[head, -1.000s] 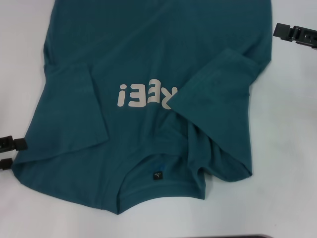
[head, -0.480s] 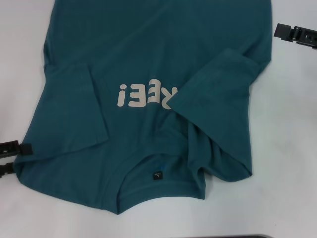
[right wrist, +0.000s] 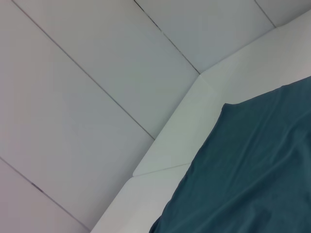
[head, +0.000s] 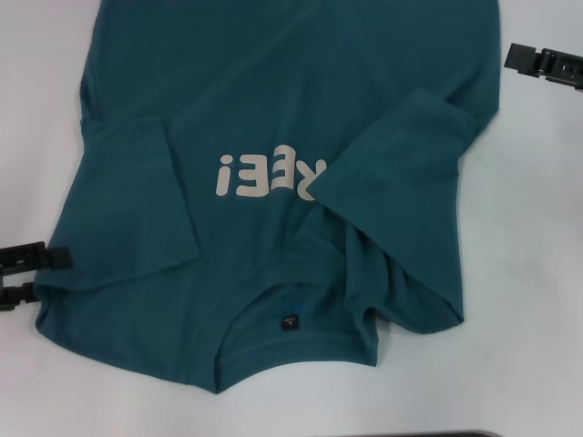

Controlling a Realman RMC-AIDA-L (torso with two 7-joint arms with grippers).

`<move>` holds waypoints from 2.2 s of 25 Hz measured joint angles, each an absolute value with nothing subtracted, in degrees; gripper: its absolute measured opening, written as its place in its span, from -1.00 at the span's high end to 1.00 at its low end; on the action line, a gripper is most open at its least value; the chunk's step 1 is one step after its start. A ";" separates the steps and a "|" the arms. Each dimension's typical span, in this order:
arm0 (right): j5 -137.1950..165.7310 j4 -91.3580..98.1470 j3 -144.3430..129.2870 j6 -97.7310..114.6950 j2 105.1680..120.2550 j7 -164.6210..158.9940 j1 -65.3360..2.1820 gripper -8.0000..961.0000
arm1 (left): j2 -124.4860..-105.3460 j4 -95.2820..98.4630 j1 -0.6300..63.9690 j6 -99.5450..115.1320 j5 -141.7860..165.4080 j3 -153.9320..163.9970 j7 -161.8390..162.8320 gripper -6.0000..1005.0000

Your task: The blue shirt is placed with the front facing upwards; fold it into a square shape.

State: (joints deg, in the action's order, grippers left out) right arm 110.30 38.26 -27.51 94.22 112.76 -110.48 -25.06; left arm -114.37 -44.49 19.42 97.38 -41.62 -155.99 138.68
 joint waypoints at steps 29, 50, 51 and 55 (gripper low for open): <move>110.30 38.45 -26.54 94.22 112.76 -110.48 -25.02 -0.96 | -114.20 -44.38 20.52 97.09 -38.68 -155.56 139.54 -0.74; 110.30 38.28 -25.43 94.72 112.77 -110.39 -24.82 -0.96 | -115.50 -47.95 21.69 97.98 -37.88 -154.97 141.58 -0.49; 110.30 38.29 -25.24 94.85 112.76 -110.39 -24.75 -0.96 | -115.52 -48.03 21.79 98.04 -37.77 -154.92 141.61 -0.47; 110.30 38.34 -24.98 95.01 112.75 -110.39 -24.64 -0.96 | -115.54 -47.96 21.94 97.92 -36.93 -154.79 141.95 -0.41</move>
